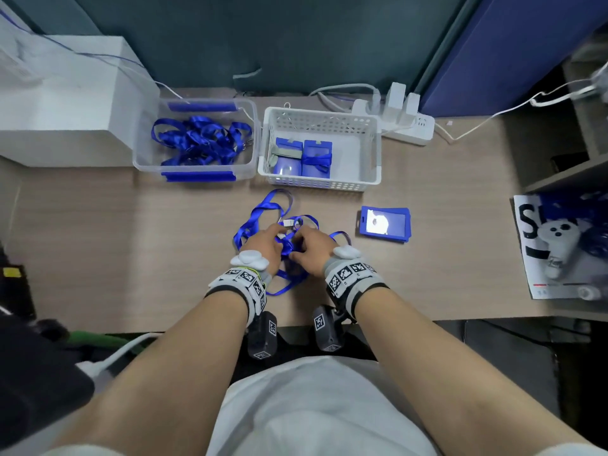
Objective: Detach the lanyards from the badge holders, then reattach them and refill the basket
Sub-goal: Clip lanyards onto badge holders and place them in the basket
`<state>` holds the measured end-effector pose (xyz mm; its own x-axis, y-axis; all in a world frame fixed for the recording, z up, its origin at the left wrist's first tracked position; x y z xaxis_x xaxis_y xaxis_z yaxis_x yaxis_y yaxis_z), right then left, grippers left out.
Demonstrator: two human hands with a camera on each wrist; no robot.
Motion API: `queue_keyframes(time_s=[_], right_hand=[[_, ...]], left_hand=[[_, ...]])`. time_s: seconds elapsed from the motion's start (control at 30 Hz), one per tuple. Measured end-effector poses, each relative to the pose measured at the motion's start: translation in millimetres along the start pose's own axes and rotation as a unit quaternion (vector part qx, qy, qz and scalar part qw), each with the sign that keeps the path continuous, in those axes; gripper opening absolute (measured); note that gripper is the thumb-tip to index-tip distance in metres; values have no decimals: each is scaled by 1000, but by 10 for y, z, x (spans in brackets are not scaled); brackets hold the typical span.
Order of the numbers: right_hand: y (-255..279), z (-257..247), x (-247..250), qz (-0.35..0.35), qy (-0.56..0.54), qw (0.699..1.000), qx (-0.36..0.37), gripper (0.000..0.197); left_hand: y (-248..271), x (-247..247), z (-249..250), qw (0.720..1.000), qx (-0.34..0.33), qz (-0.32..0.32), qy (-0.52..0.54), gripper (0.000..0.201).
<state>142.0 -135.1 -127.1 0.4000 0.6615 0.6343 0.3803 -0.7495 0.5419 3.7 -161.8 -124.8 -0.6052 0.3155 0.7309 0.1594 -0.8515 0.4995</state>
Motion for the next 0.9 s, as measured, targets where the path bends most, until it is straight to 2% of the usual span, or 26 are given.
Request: queue_keyframes(time_s=[0.13,0.3,0.4,0.47,0.53,0.7,0.77,0.83,0.9], right_hand=[[-60,-6,-69,-6,15,1000,-2,8],[-87,-60,82,26,-39,999,27,16],[-73,-35,243,57,-40,997,14,17],[-86,-39,331,62,-22,998,5,11],[-70,-82,439,71,-3,997,8,10],[-43,-181,666,93,45,995,-12,16],[-55,-290,759,103,-23,994,9,16],[-60,-421,780,83,-111,989,41,15],[-61,-468,778,83,-134,986,57,23]], left_hand=[[-13,32,-62,1000,22,1,-19,24],[-15,127,-82,1000,-5,30,-1,10],[-10,250,-41,997,-10,61,35,9],[-23,368,9,995,-1,79,64,8],[-23,478,123,993,-9,79,90,4],[-49,612,352,990,-49,67,113,16],[-30,687,427,988,-61,76,116,18],[-28,736,458,988,-61,76,120,22],[-28,765,463,988,-58,74,125,27]])
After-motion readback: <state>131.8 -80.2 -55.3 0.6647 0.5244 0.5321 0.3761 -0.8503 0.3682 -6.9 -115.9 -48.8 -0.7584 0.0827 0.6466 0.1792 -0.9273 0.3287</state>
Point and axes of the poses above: each hand's wrist, its own y-axis away from the middle knuckle, its own x-axis out of the back of the hand, z = x × y, the point moved 8 cm from there along -y, towards the middle knuckle, and after that the axes turned 2 degrees about x, right-handed, at the moved point
